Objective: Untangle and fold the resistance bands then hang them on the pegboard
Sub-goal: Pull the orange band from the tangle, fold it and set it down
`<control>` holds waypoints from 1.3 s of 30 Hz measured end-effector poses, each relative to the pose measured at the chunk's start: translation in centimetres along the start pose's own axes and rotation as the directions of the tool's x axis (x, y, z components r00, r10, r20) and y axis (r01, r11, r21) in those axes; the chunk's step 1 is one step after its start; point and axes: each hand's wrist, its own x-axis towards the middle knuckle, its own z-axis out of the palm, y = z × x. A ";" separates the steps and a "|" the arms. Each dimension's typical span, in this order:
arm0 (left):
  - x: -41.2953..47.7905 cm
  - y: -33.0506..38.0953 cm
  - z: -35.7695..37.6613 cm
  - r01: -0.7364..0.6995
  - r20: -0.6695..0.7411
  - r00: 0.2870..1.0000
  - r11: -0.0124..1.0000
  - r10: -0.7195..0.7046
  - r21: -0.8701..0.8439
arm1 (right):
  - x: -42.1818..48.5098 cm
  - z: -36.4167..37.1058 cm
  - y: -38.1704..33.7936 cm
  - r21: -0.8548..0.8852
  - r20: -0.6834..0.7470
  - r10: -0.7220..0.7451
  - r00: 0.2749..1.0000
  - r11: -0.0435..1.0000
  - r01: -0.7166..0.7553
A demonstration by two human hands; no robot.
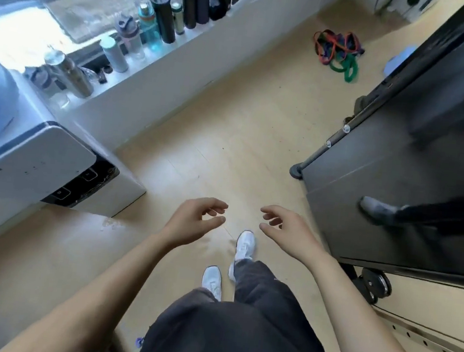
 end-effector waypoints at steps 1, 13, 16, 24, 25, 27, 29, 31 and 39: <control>1.5 0.3 -0.8 0.004 0.002 1.000 1.000 -0.004 -0.009 | 1.6 -0.5 -0.4 0.010 0.001 0.000 1.000 1.000 0.000; 23.5 7.0 -10.8 0.055 -0.042 0.998 0.998 -0.056 -0.044 | 23.9 -12.1 -5.2 0.062 0.022 -0.040 0.999 0.997 0.039; 27.8 8.8 -13.4 0.069 -0.072 0.995 0.993 -0.076 -0.091 | 28.7 -15.5 -7.0 0.064 0.001 -0.041 0.999 0.997 0.040; 41.6 10.2 -20.1 0.088 -0.038 0.995 0.987 -0.094 -0.132 | 41.6 -21.7 -10.5 0.094 -0.032 0.015 0.999 0.996 -0.012; 43.7 10.4 -20.8 0.084 -0.018 0.996 0.988 -0.087 -0.129 | 43.2 -22.5 -10.9 0.110 -0.052 0.026 0.998 0.994 -0.020; 48.0 10.9 -22.3 0.068 0.019 0.998 0.993 -0.066 -0.101 | 46.3 -24.3 -11.7 0.135 -0.105 0.042 0.994 0.991 -0.027; 52.3 11.9 -23.6 0.053 0.054 0.997 0.996 -0.049 -0.078 | 49.0 -26.3 -12.5 0.148 -0.138 0.067 0.988 0.988 -0.046; 56.6 13.2 -24.9 0.030 0.102 0.995 0.998 -0.024 -0.056 | 51.6 -28.2 -13.1 0.169 -0.170 0.099 0.980 0.983 -0.070; 74.2 22.0 -27.7 -0.134 0.283 0.955 0.980 0.088 0.148 | 61.1 -37.2 -12.2 0.292 -0.249 0.219 0.943 0.946 -0.142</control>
